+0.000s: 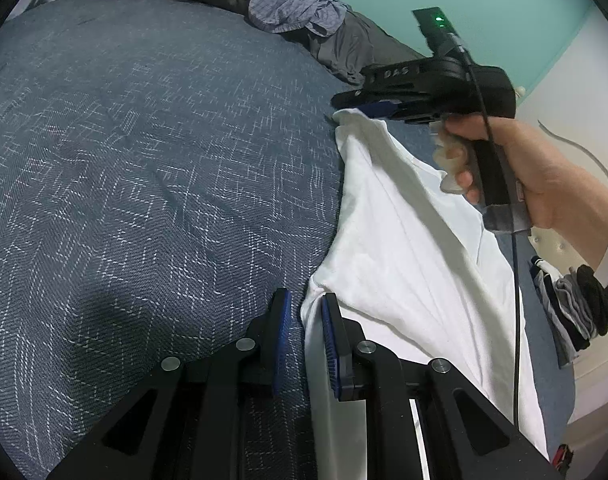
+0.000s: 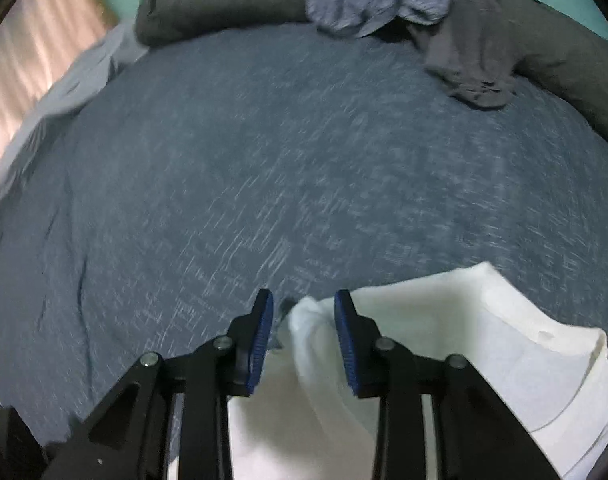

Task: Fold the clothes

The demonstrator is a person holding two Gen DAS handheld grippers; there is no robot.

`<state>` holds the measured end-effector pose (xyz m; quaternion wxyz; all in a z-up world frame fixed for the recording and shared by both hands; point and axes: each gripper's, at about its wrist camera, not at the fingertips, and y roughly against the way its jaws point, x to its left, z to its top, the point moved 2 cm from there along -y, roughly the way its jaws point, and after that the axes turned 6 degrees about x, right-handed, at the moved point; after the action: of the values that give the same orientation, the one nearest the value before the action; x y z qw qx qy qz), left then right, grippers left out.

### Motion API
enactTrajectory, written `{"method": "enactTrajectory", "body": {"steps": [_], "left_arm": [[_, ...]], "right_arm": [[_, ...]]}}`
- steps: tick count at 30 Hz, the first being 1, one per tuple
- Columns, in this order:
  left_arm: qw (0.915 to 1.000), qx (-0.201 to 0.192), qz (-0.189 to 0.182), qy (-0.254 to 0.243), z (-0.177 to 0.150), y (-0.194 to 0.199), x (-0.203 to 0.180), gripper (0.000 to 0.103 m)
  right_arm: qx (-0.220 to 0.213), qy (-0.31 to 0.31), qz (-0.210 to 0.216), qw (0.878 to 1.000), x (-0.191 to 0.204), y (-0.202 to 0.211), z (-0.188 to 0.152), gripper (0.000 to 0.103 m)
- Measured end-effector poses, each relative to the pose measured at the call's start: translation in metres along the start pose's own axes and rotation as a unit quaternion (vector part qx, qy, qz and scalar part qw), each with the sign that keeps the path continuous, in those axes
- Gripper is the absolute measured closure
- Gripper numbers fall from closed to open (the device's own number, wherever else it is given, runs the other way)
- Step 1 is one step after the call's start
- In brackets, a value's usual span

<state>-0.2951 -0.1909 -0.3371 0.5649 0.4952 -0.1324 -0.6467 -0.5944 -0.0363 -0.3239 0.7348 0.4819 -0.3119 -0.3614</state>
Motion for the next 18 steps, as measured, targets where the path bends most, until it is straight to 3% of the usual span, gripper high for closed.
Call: {"method": "enactTrajectory", "body": {"steps": [1,4,9,11,15,18], "left_arm": [[1.0,0.0,0.0,0.0,0.0,0.0,0.0,0.086],[1.0,0.0,-0.001,0.0,0.0,0.001,0.001,0.086],[1.0,0.0,-0.002,0.0,0.0,0.002,0.001,0.086],[1.0,0.0,-0.002,0.0,0.0,0.001,0.001,0.086],[1.0,0.0,0.001,-0.002,-0.001,0.001,-0.001,0.086],[1.0,0.0,-0.001,-0.001,-0.001,-0.002,0.001,0.086]], "right_arm": [[0.006,0.009,-0.014,1.0,0.001,-0.002,-0.002,0.09],[-0.004,-0.015,-0.018,1.0,-0.005,-0.001,-0.002,0.098],[-0.058,-0.129,0.023,0.99,-0.04,0.015,0.0,0.099],[-0.066,-0.148,0.036,0.986,-0.046,0.015,-0.001,0.099],[-0.063,-0.214,0.104,0.969,-0.061,0.009,-0.004,0.099],[-0.06,-0.23,0.105,0.966,-0.063,0.012,-0.005,0.099]]}}
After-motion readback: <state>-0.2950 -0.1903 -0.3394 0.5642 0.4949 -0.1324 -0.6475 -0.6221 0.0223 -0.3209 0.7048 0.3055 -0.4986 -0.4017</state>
